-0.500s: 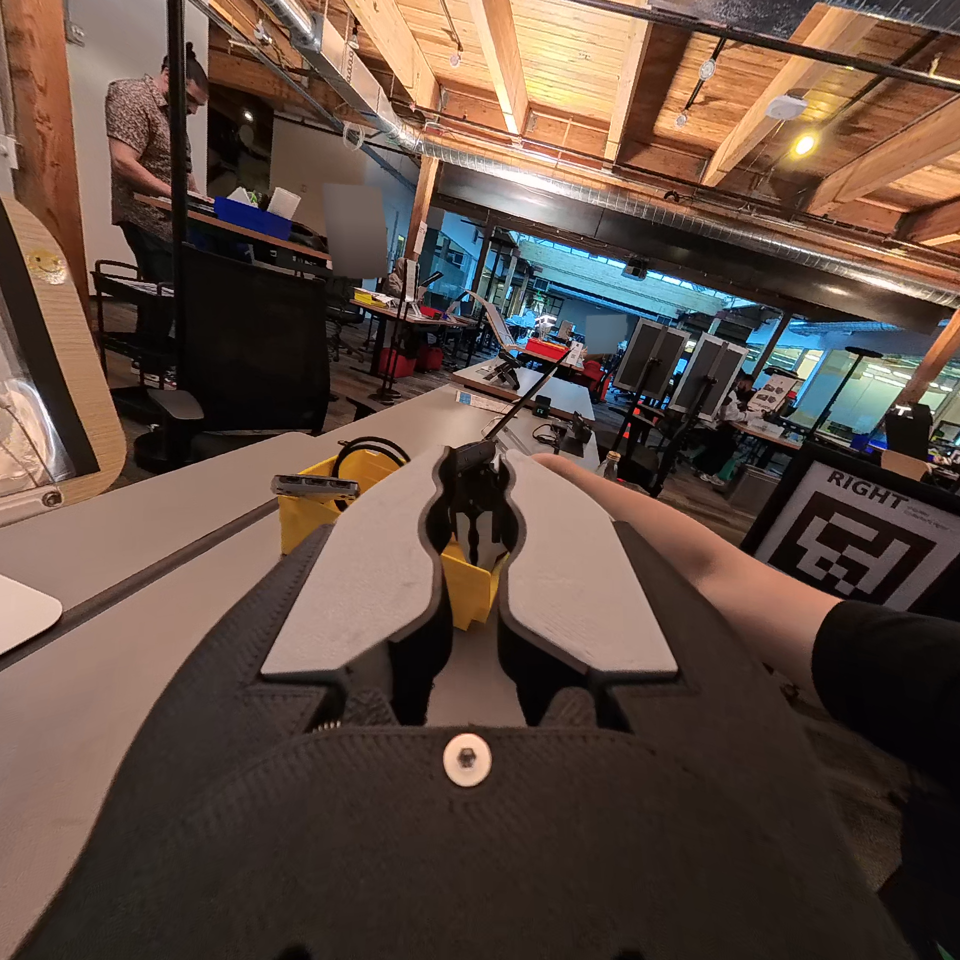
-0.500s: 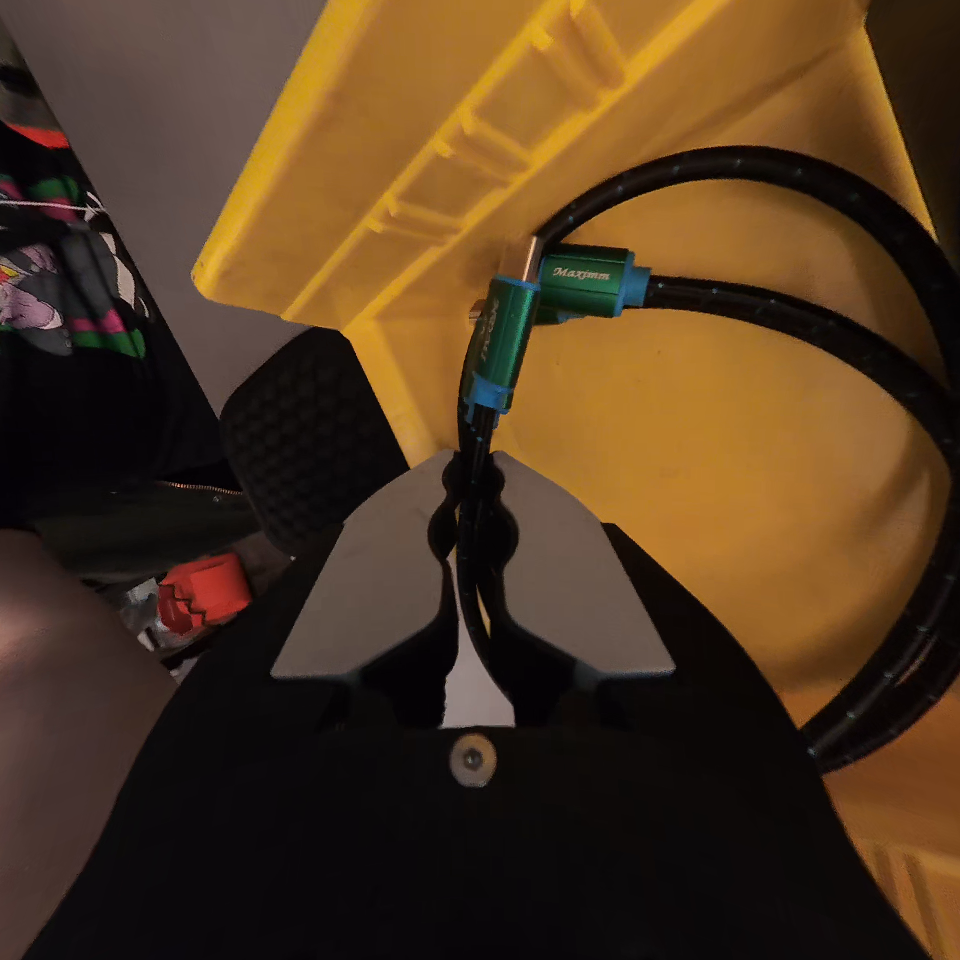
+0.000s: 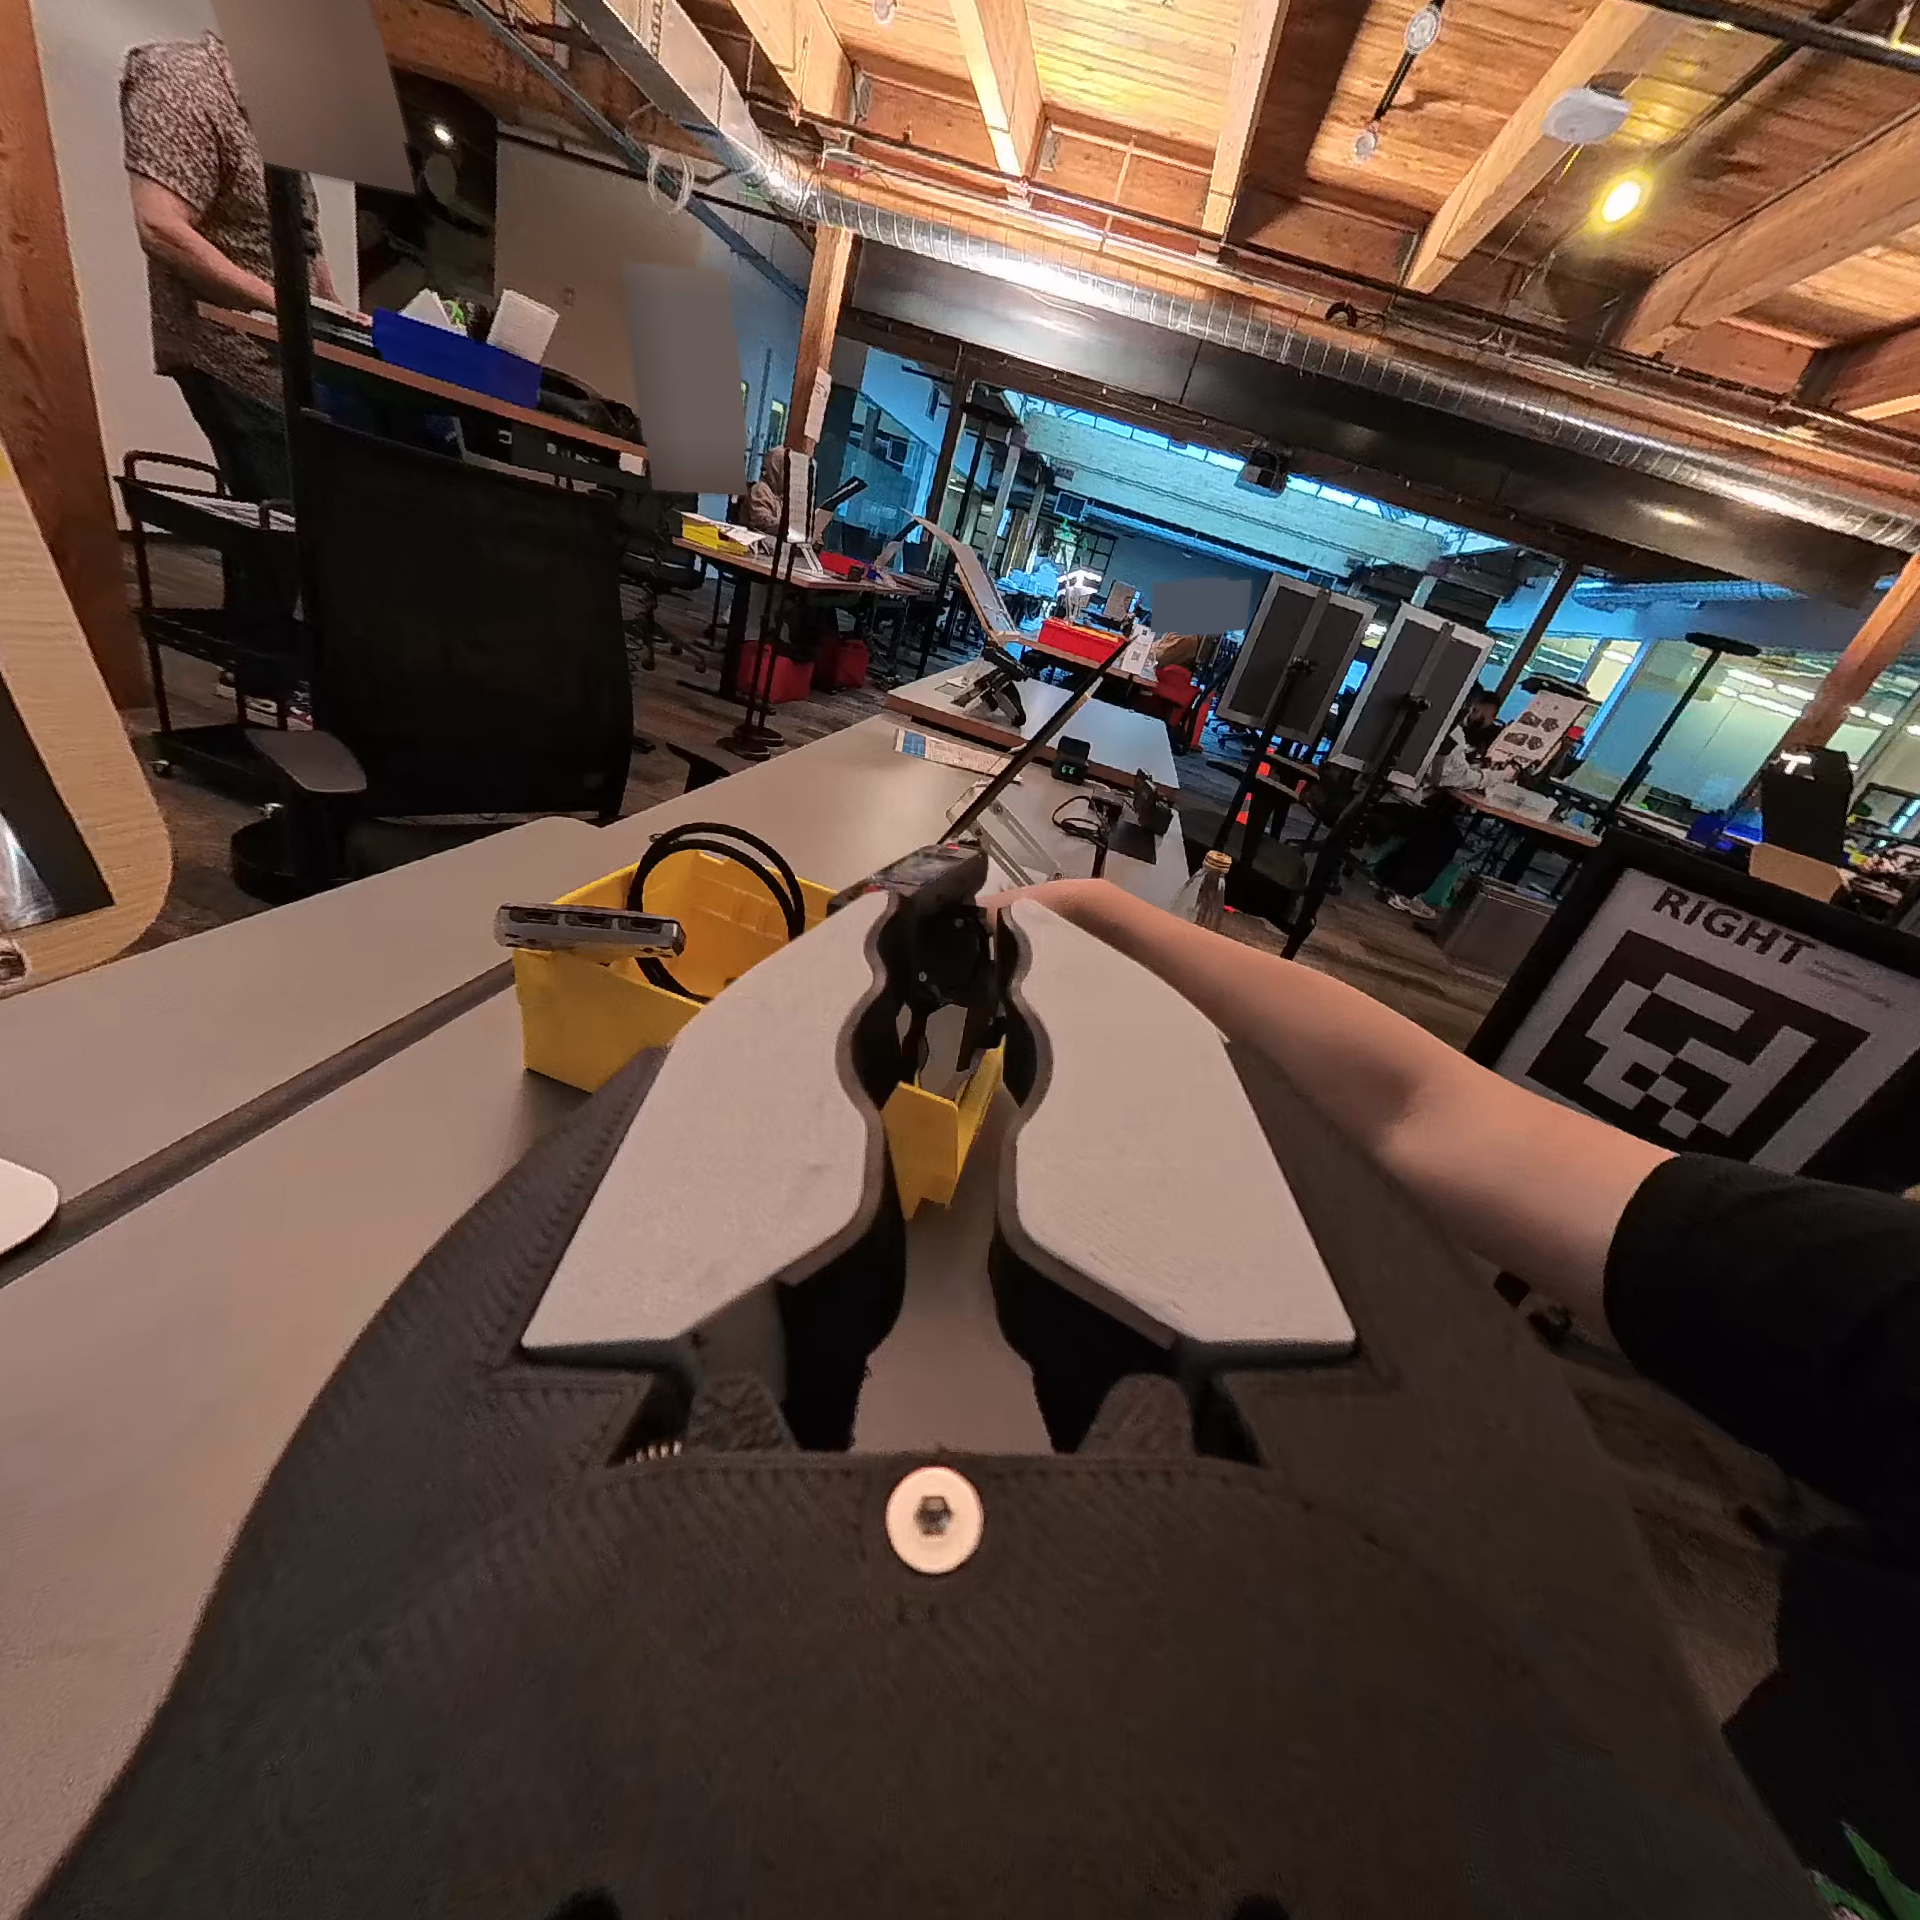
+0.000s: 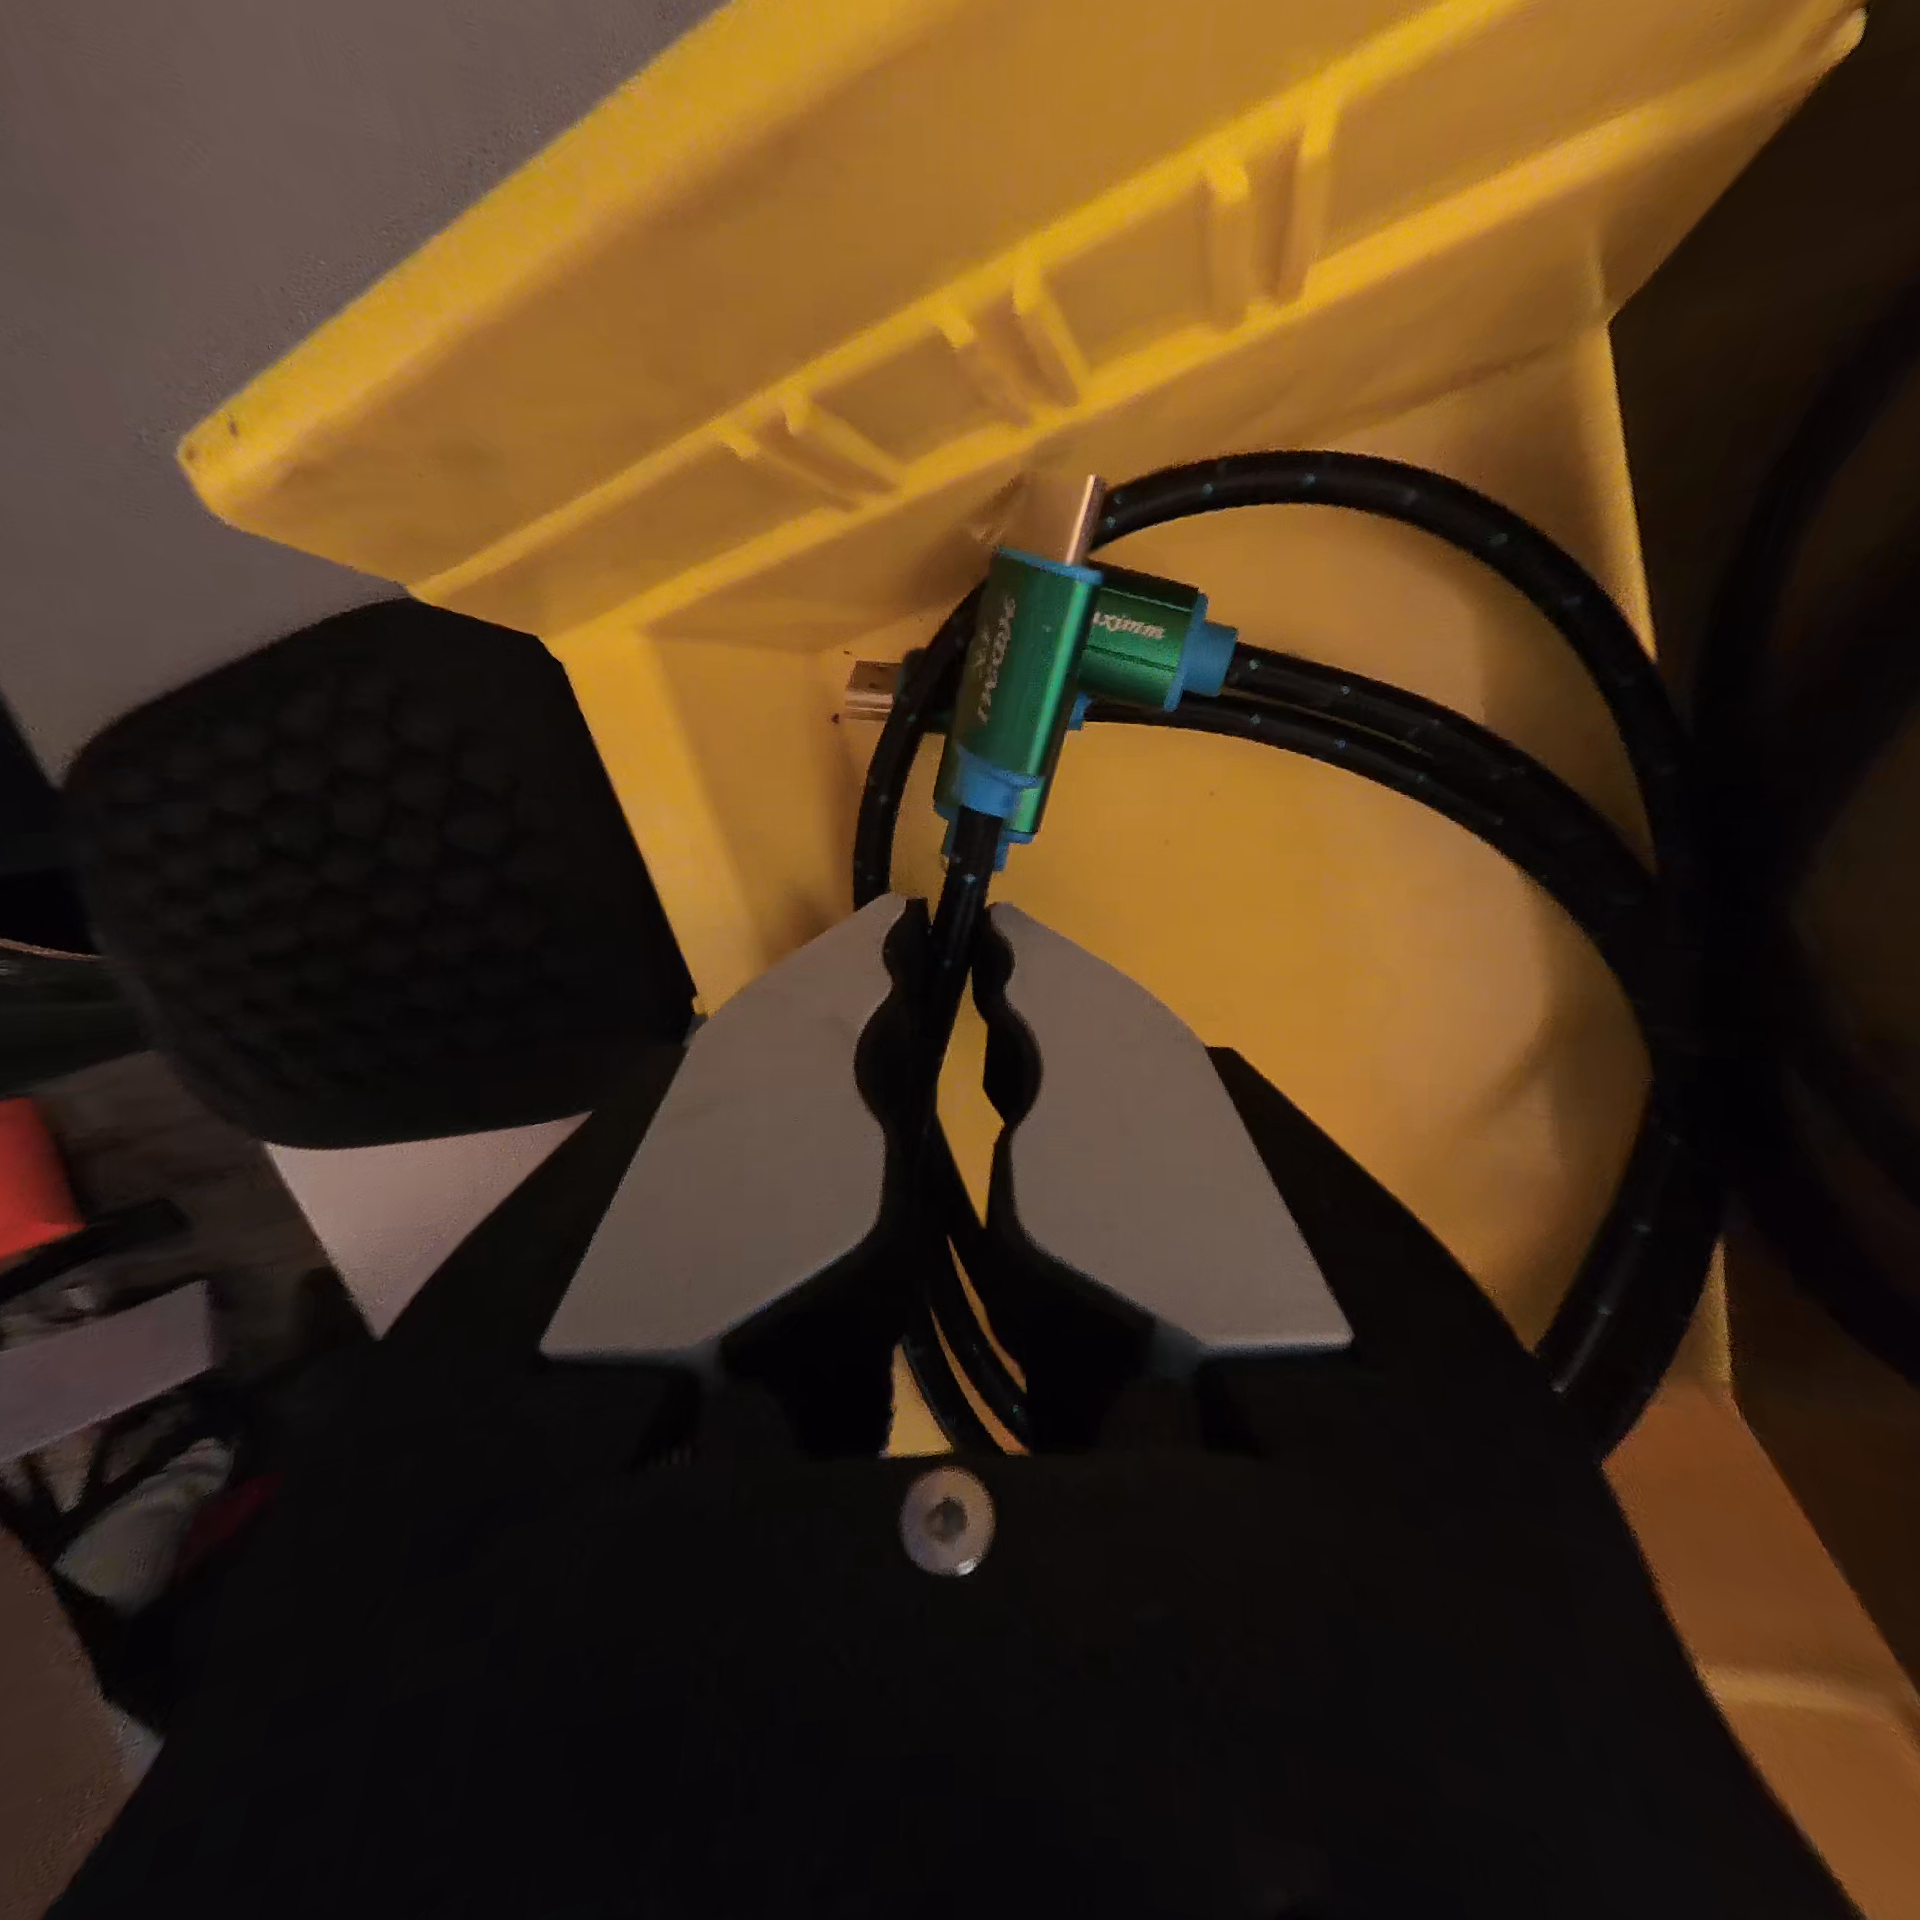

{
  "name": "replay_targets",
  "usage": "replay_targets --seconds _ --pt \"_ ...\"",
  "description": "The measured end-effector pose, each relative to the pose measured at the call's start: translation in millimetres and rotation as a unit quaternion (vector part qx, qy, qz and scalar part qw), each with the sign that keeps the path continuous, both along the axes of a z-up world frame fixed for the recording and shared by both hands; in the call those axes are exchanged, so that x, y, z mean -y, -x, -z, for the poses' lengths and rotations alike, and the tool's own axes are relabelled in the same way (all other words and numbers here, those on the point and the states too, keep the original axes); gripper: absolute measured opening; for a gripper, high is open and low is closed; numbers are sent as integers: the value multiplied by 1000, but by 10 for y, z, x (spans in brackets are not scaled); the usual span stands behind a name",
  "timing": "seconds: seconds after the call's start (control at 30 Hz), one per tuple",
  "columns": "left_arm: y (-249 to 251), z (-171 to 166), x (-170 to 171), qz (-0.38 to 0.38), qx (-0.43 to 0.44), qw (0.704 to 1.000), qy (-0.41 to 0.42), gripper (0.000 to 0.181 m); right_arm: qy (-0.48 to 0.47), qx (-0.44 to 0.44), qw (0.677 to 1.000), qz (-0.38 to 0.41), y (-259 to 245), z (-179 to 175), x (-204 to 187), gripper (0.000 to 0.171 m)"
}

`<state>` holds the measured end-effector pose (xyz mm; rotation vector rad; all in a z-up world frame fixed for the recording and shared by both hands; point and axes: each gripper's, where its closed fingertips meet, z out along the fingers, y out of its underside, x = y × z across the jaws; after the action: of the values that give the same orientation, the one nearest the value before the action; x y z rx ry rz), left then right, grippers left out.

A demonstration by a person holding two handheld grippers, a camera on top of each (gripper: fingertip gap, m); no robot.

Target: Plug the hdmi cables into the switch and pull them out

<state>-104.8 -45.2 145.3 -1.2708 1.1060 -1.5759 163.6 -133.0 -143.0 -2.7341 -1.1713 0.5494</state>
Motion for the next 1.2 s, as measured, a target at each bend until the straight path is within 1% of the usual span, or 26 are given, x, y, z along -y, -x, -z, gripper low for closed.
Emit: replay_targets --seconds 0.17,0.37,0.5,0.67,0.8,0.9,0.97,1.03,1.07,1.13,1.17,1.2 --pt "-46 41 39 4 -8 1000 -2 14 -62 17 998 -14 -50 43 -61 11" --pt "-96 96 73 11 -17 1000 0 14 -62 30 998 -16 -68 117 -65 11" --pt "-104 108 96 17 -22 1000 1 14 -85 39 996 -7 -87 121 -109 12" --pt "-73 70 79 15 -15 1000 1 14 -122 86 989 -20 -90 42 -149 15" --pt "-43 40 62 14 -10 1000 2 14 -96 104 990 -18 -91 -47 -90 23" --pt "3 -7 45 11 -3 1000 1 14 -111 95 989 -11 -80 -215 -74 26" --pt "55 -53 17 6 3 1000 0 15 -142 86 986 3 -95 -406 -81 29" --pt "135 -113 -41 -4 11 1000 -3 16 -204 68 976 33 -138 -727 -136 37" --pt "185 -142 -90 -13 13 1000 -6 16 -249 68 964 64 -219 -938 -199 41" --pt "308 -193 -234 -45 14 999 -16 20 -329 85 925 168 -542 -1360 -290 49" --pt "381 -217 -321 -65 14 998 -20 22 -348 90 902 238 -748 -1509 -289 52" --pt "461 -241 -408 -86 15 996 -23 23 -347 92 879 314 -957 -1579 -248 56"
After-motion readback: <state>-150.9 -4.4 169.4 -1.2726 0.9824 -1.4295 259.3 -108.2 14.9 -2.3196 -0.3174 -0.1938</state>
